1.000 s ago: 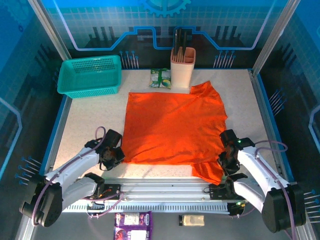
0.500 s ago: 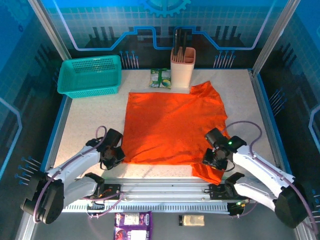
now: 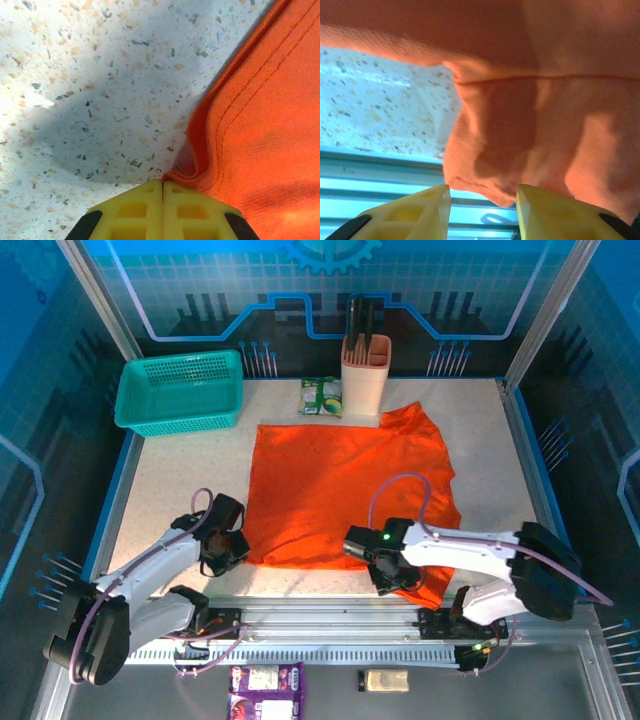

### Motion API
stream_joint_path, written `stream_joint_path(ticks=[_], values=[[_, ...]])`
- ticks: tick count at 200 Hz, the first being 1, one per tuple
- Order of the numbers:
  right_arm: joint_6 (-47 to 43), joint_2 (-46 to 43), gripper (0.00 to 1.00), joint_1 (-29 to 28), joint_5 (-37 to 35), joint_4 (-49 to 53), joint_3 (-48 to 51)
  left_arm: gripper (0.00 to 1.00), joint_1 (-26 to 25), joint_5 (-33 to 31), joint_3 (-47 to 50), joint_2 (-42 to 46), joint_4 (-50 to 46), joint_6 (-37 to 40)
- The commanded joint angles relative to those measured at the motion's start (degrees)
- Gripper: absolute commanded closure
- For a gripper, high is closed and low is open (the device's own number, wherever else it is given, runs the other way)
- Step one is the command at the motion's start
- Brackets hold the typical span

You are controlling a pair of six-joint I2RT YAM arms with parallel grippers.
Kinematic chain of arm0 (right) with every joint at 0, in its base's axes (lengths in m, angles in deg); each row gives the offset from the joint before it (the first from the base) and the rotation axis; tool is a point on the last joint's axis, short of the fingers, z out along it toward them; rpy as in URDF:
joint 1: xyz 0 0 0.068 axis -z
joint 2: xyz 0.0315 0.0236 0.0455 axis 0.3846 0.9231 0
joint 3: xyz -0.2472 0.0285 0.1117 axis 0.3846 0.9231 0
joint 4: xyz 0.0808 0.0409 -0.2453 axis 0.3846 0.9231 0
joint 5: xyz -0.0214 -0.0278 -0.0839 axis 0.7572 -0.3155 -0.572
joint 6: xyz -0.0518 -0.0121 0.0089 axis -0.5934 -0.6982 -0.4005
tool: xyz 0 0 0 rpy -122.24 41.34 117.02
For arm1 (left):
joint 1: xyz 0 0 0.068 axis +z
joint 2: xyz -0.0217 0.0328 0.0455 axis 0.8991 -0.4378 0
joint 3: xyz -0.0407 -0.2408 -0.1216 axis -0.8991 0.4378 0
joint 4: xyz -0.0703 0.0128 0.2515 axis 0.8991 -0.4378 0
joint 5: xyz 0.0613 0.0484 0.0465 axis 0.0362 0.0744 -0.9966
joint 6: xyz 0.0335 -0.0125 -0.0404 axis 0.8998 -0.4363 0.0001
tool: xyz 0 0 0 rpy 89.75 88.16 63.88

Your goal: Fold the inside-out t-shirt

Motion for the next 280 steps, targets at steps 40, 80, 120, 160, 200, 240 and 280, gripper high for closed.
stream_joint_path(ticks=[40,80,120,160,200,240,280], values=[[2.05,9.07,0.6,-2.54,-1.73,-3.74,-2.97,1.0,1.31,0.77,-1.16,0.8,-1.99,2.06],[3.36,10.83,0.67,-2.53,-0.6,-7.47,0.57,1.0,1.58,0.98,-1.04,0.5,-1.82,2.28],[4.5,9.88,0.89,-2.54,-2.76,-4.39,1.3,1.0,1.67,0.59,-1.76,1.36,-2.8,2.17],[2.91,3.39,1.0,-2.45,-8.44,9.97,-4.2,1.0,1.66,0.07,-4.25,7.04,-8.14,1.52],[-0.43,-3.34,1.0,0.3,-10.76,19.09,-8.13,1.0,1.58,0.36,-7.11,9.83,-11.55,1.36],[-8.52,-6.03,1.0,8.5,-12.69,20.16,-12.1,1.0,1.67,-1.16,-11.36,6.68,-11.32,3.84],[-20.03,-2.86,1.0,17.36,-13.42,17.0,-17.03,1.0,2.69,-2.31,-16.57,-1.22,-7.75,8.28]])
